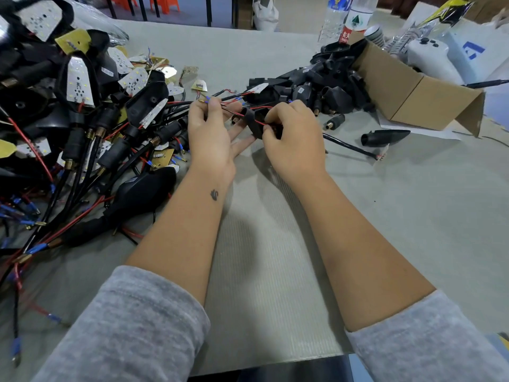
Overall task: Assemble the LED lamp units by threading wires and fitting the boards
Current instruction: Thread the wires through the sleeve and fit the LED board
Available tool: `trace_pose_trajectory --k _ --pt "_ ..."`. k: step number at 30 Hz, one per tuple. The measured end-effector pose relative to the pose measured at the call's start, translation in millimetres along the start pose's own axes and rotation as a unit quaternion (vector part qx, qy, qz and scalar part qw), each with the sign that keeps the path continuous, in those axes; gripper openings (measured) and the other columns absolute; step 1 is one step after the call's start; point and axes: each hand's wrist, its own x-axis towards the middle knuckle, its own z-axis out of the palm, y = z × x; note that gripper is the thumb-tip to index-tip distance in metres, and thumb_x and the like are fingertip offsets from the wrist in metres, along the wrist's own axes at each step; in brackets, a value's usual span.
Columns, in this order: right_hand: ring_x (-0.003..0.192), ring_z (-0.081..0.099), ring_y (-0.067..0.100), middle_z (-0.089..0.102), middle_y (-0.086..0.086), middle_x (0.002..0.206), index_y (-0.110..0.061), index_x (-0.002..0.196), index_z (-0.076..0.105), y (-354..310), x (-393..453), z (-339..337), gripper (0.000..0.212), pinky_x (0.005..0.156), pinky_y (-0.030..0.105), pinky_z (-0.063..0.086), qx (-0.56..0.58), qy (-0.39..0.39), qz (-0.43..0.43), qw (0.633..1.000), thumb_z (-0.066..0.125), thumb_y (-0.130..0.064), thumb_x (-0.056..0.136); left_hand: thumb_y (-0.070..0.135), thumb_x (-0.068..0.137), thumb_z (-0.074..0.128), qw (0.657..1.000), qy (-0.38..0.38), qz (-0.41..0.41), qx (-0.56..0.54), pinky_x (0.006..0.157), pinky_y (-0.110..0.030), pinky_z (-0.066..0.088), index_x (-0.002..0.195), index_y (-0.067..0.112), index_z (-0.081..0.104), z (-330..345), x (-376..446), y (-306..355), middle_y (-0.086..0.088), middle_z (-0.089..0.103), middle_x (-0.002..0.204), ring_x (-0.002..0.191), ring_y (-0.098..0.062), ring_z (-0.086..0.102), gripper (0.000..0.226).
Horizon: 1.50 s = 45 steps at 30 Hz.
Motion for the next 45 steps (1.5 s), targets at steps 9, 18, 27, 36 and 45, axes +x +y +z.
trace_pose_trajectory --k 9,18,27,36,45 --pt "0.095 0.054 0.024 0.061 0.007 0.099 -0.009 0.096 0.066 1.3 1.7 -2.5 0.012 0.086 0.035 0.041 0.026 -0.001 0.016 1.0 0.055 -0.012 0.092 0.031 0.104 0.04 0.999 -0.025 -0.033 -0.027 0.084 -0.046 0.057 0.104 0.02 0.049 -2.0 2.7 1.0 -0.003 0.073 0.098 0.1 -0.025 0.068 0.013" --pt "0.088 0.057 0.022 0.063 0.005 0.09 -0.003 0.092 0.061 -3.9 -1.7 -4.8 0.005 0.08 0.034 0.045 0.125 0.03 0.006 0.992 0.059 -0.003 0.087 0.004 0.101 0.044 0.991 -0.083 -0.013 0.106 0.084 -0.026 0.055 0.099 0.015 0.062 3.4 0.0 -8.1 -0.001 0.066 0.089 0.082 -0.01 0.063 0.021" --pt "0.093 0.052 0.019 0.059 0.003 0.098 -0.011 0.098 0.06 1.0 -1.1 -5.0 0.01 0.079 0.035 0.043 0.039 0.014 0.027 0.999 0.055 -0.013 0.09 0.012 0.106 0.031 0.999 -0.028 0.034 0.012 0.09 -0.035 0.056 0.098 0.014 0.053 0.5 3.0 -5.4 -0.01 0.066 0.103 0.099 -0.022 0.066 0.023" --pt "0.095 0.053 0.019 0.059 0.007 0.096 -0.012 0.103 0.07 -0.1 -1.1 -7.1 0.015 0.078 0.03 0.042 0.08 0.012 0.006 0.997 0.059 -0.013 0.092 0.016 0.1 0.053 0.996 -0.075 -0.031 0.046 0.087 -0.032 0.057 0.095 0.009 0.06 4.2 -0.6 -5.9 0.002 0.071 0.074 0.073 -0.009 0.07 0.012" --pt "0.095 0.056 0.023 0.06 0.007 0.1 -0.008 0.101 0.064 -0.8 -1.6 -3.9 0.023 0.082 0.039 0.046 0.073 0.004 0.021 0.997 0.053 0.002 0.084 0.029 0.106 0.035 0.998 -0.037 0.041 0.027 0.087 -0.047 0.057 0.101 0.023 0.053 1.0 -2.4 -0.5 -0.005 0.07 0.099 0.098 -0.024 0.071 0.02"
